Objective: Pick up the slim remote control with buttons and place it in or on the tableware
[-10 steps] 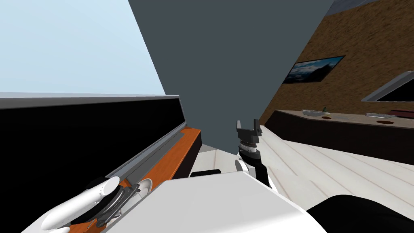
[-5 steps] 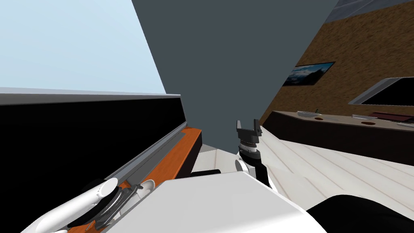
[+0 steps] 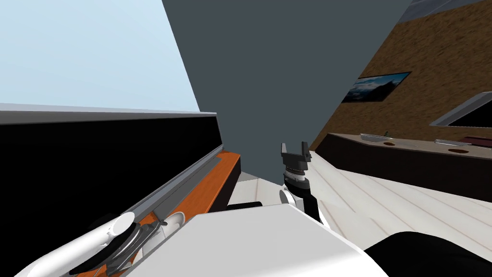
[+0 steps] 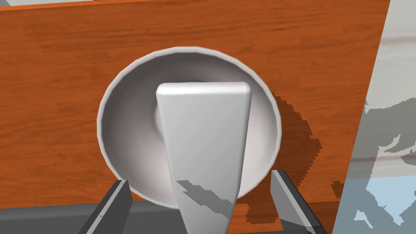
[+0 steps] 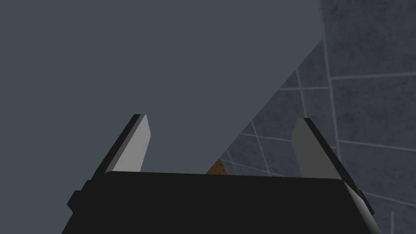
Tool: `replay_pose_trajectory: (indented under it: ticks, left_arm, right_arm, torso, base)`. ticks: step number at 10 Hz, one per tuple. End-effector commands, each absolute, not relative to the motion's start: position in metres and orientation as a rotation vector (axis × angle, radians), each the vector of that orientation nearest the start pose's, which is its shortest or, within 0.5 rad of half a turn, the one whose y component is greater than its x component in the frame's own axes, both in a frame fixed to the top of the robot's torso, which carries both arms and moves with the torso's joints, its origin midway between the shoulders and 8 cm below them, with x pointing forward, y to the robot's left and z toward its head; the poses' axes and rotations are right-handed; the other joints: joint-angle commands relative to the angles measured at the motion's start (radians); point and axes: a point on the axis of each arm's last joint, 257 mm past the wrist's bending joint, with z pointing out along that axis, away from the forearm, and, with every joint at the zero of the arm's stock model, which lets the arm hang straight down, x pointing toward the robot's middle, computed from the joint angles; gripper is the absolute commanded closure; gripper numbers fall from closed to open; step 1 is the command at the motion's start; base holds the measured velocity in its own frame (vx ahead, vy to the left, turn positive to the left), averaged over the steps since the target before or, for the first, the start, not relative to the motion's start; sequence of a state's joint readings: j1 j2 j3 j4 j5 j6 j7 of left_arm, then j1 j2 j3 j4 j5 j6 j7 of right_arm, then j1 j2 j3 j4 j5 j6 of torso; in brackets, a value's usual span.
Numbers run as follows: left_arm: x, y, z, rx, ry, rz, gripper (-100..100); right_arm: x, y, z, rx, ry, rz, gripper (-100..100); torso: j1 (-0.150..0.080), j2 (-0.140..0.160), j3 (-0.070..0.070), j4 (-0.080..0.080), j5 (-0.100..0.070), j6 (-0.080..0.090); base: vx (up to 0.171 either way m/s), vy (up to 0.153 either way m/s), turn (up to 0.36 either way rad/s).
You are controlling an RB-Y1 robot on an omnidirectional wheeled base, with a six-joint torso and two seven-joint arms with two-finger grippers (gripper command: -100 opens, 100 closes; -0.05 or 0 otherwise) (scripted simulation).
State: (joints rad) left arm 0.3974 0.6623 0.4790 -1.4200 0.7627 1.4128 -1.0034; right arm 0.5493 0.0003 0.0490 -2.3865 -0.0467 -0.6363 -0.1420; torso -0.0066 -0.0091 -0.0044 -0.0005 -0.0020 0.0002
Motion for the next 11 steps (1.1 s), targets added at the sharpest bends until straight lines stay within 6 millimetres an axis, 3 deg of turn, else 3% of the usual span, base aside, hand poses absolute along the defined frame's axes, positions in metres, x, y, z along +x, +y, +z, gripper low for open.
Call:
replay_pose_trajectory:
  ticks: [1,5,6,7,11]
  left_arm:
    - [0.114,0.567,-0.431,-1.722,2.629,0.021,-100]
    - [0.11,0.583,-0.399,-1.641,2.676,0.012,-100]
    - [0.112,0.581,-0.406,-1.659,2.663,0.014,-100]
    - [0.111,0.581,-0.405,-1.655,2.669,0.013,0]
    - [0.111,0.581,-0.405,-1.655,2.668,0.013,0]
  right_arm:
    - [0.293,-0.268,0.078,0.574,0.409,1.538,0]
    - [0.293,-0.268,0.078,0.573,0.409,1.538,0]
    - [0.293,-0.268,0.078,0.574,0.409,1.538,0]
    - [0.293,-0.268,0.078,0.573,0.409,1.538,0]
    - [0.293,-0.268,0.078,0.573,0.409,1.538,0]
  torso:
    - [0.0,0.0,0.0,0.0,0.0,0.0]
    - [-0.002,-0.002,-0.002,-0.001,0.0,0.001]
    - [-0.001,-0.003,-0.002,-0.001,0.0,0.0]
    - [0.001,-0.001,-0.001,0.0,0.0,0.001]
    - [0.003,0.003,0.001,0.001,0.001,0.001]
  base:
    - [0.075,-0.035,0.091]
    - [0.085,-0.057,0.146]
    - [0.039,-0.021,0.045]
    - [0.007,-0.005,-0.008]
    - [0.0,0.0,0.0]
